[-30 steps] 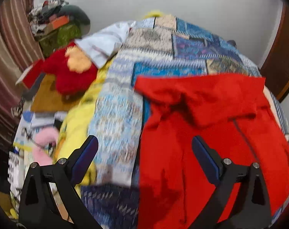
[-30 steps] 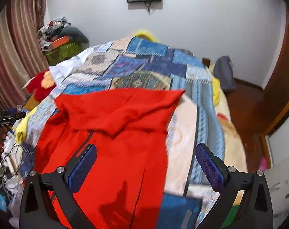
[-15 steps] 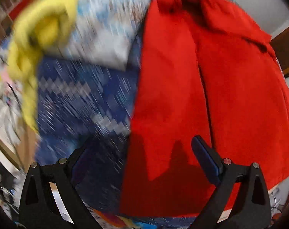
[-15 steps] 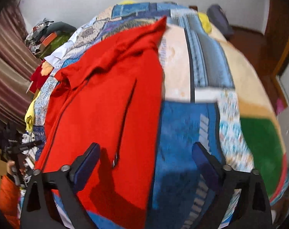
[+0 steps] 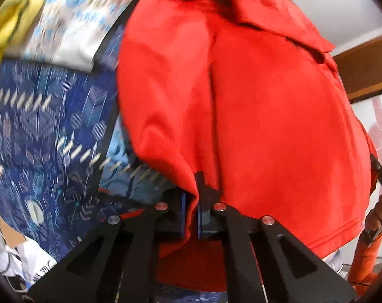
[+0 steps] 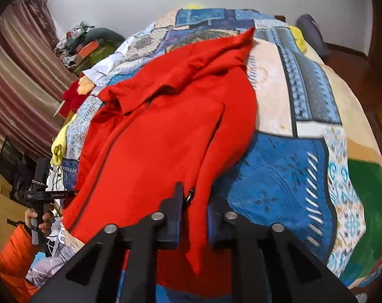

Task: Fold large clothes

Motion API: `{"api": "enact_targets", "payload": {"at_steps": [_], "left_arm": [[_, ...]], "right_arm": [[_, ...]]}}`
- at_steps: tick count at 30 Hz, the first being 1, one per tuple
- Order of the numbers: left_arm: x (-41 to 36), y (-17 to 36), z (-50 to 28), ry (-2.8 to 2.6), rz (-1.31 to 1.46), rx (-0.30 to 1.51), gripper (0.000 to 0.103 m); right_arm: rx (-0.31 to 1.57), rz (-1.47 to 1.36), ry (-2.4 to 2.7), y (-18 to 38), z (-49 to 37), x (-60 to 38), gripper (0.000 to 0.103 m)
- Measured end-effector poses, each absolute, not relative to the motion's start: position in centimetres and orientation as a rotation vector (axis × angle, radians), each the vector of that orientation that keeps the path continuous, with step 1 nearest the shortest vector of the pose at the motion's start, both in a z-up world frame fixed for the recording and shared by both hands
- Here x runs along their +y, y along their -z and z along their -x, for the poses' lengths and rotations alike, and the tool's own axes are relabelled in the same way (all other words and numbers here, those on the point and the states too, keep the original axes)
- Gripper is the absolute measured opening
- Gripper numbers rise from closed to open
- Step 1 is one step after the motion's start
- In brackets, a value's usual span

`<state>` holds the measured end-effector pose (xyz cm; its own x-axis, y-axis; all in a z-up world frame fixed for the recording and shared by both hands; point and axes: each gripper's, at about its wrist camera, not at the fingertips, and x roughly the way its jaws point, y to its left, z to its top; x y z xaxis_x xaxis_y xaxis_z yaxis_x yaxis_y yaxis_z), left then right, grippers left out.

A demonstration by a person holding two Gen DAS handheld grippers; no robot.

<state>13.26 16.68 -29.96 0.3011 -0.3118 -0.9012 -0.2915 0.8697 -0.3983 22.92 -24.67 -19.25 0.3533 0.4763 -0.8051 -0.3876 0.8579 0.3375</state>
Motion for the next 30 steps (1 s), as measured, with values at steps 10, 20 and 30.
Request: {"api": "enact_targets", "payload": {"at_steps": [10, 20, 30], "left_arm": [[17.1, 18.8, -19.1, 0.019, 0.476, 0.992, 0.003], [24.5, 13.7, -27.0, -0.150, 0.465, 0.833, 0.003], [29.4, 21.1, -39.7, -0.343, 0.494, 0.952, 0.003]], "right_arm": [[0.937, -0.094, -0.588, 15.0, -26.9, -21.3, 0.010], [0.868, -0.123, -0.533, 12.6, -36.2, -18.5, 0.010], [0.949, -0.119, -0.352, 16.6, -52.1, -15.8, 0.010]]}}
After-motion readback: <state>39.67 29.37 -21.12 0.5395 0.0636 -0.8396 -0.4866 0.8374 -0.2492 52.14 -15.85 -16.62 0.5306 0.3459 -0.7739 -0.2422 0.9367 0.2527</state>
